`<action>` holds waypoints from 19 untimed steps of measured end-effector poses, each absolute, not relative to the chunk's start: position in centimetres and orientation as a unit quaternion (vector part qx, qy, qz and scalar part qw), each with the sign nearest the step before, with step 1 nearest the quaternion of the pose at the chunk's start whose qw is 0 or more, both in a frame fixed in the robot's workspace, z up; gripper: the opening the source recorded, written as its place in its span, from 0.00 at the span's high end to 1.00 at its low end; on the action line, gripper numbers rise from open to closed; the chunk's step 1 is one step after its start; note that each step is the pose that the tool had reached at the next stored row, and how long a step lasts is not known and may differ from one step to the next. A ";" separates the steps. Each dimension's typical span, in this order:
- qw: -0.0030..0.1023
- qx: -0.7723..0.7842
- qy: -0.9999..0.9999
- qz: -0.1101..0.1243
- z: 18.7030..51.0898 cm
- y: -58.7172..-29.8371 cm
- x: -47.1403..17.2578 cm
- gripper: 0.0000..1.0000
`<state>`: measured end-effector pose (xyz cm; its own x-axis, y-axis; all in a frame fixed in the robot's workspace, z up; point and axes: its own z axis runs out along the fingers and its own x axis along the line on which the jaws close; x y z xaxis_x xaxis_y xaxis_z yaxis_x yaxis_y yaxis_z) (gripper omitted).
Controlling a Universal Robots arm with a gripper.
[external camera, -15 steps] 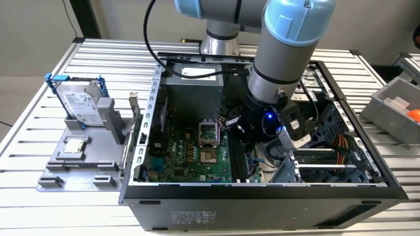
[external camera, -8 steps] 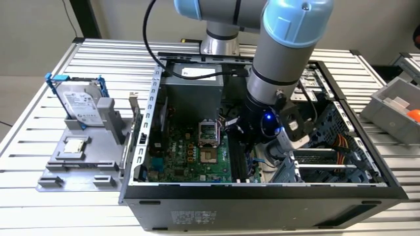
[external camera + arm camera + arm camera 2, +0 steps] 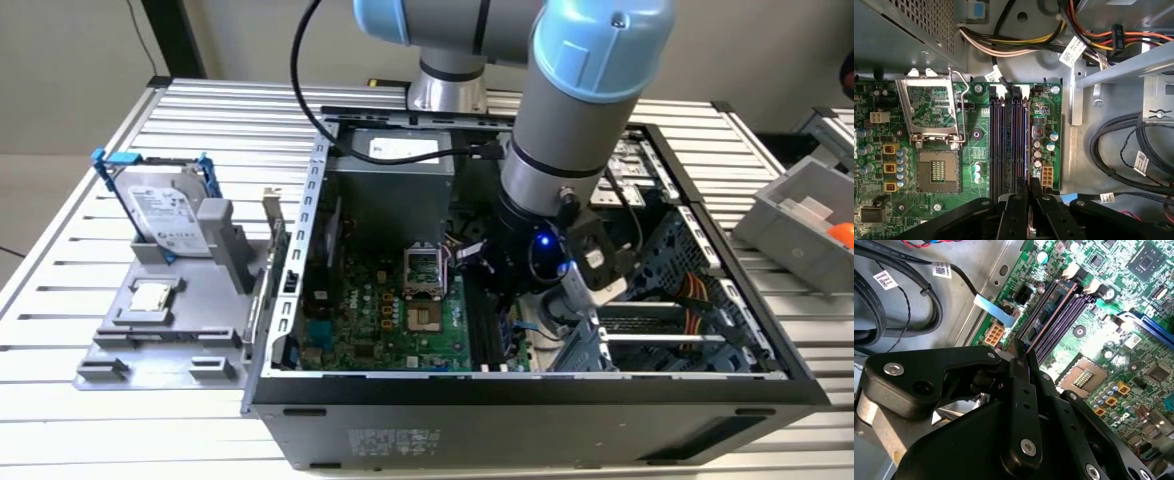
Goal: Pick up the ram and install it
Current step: 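Insert the ram into the slot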
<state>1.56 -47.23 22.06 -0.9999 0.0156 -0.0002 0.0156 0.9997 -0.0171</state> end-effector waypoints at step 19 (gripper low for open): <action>-0.001 0.008 1.000 -0.009 21.8 -47.1 1.5 1.00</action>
